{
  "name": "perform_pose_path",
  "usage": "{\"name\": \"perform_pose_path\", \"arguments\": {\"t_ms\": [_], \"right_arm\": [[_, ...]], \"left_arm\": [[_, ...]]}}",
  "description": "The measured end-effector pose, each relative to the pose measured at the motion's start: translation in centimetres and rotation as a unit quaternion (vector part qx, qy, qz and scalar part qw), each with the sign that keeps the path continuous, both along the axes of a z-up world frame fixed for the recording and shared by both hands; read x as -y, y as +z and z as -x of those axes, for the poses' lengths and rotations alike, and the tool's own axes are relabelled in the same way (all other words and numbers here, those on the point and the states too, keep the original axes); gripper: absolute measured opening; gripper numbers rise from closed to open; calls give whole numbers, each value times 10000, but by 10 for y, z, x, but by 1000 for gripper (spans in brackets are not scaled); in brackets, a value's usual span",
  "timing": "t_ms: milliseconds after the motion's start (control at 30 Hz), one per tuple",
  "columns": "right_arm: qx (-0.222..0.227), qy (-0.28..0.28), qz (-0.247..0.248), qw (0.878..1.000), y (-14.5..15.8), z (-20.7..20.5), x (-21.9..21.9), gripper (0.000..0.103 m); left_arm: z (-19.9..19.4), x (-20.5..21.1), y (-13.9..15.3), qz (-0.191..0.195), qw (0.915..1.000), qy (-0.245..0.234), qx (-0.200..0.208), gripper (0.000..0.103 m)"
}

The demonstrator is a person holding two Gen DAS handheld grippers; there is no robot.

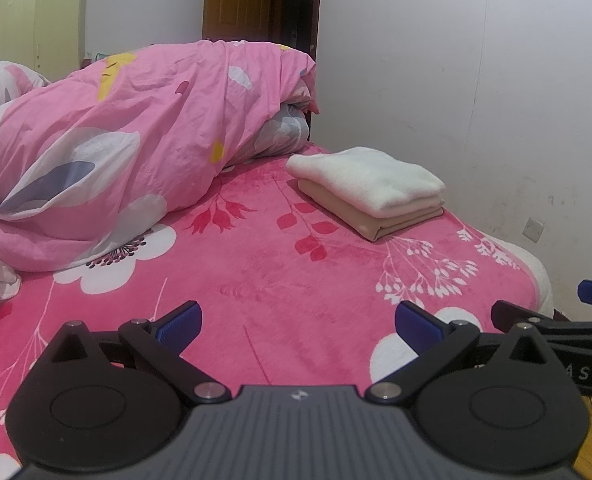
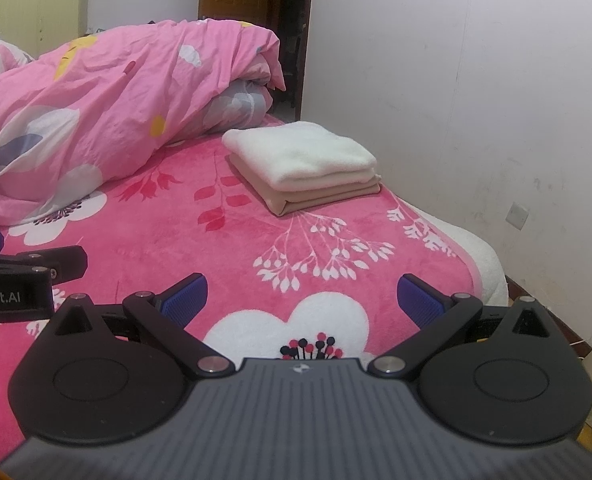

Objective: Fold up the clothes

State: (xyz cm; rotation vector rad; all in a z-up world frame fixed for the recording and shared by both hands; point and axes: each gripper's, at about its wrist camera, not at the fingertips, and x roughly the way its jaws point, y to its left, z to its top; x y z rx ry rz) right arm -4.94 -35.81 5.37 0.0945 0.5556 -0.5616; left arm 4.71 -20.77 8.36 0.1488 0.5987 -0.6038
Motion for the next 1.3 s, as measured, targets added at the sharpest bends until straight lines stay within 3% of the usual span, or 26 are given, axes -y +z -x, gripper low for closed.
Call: {"name": "perform_pose_path", "arguments": {"t_ms": [1300], "right_arm": [[-41, 12, -47, 10000, -5, -2, 0, 102]], "left_arm": [[-3, -1, -4, -24, 10000, 35, -75, 103]]}}
